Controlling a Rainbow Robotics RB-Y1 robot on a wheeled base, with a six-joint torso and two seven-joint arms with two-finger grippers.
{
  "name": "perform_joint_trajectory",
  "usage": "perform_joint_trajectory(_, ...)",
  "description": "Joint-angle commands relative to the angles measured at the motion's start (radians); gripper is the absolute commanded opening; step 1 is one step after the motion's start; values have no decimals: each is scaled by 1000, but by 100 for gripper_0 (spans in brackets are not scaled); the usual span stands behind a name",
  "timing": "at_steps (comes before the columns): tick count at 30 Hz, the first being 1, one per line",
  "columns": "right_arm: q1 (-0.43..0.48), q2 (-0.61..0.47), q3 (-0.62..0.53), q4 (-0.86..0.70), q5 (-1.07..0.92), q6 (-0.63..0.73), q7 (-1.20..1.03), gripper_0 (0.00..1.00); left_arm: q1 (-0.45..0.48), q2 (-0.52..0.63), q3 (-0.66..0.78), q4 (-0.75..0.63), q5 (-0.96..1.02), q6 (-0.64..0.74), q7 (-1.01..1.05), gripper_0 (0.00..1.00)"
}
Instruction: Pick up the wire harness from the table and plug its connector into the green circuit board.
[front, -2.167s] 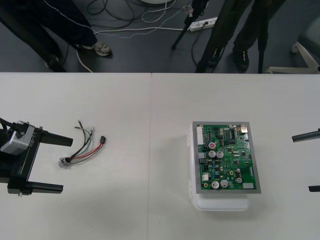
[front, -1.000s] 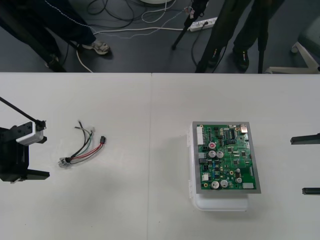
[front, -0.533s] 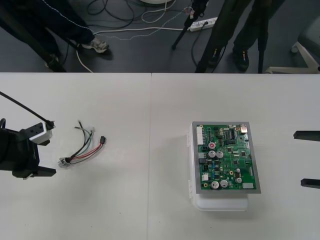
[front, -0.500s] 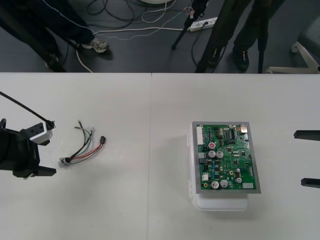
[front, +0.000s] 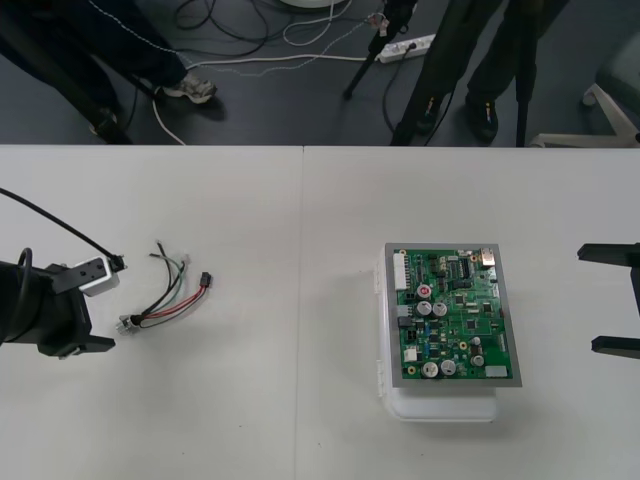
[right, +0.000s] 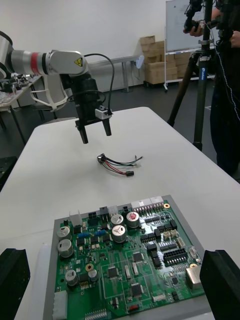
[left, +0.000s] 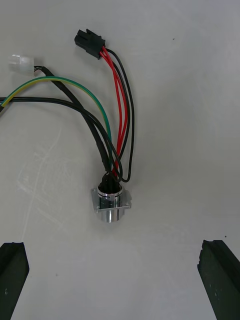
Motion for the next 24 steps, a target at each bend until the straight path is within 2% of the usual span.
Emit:
perform_joint_trajectory(1,-24,11,43,-11,-26,-10,-17,100,-31,-59,-19,4,-57,12,49,100)
perform_joint_trajectory(12,-21,12,89,-99,-25,-10,44,100,-37,-154,-41,78,-171,69,30,100)
perform_joint_trajectory(19,-20,9,90,-120,3,-10,156,100,-60,-156,-108,129,-183,142,18,100)
perform_joint_trajectory(24,-18,-14,116,-123,1,-10,158,100,-68,-156,-122,150,-192,190,6,100)
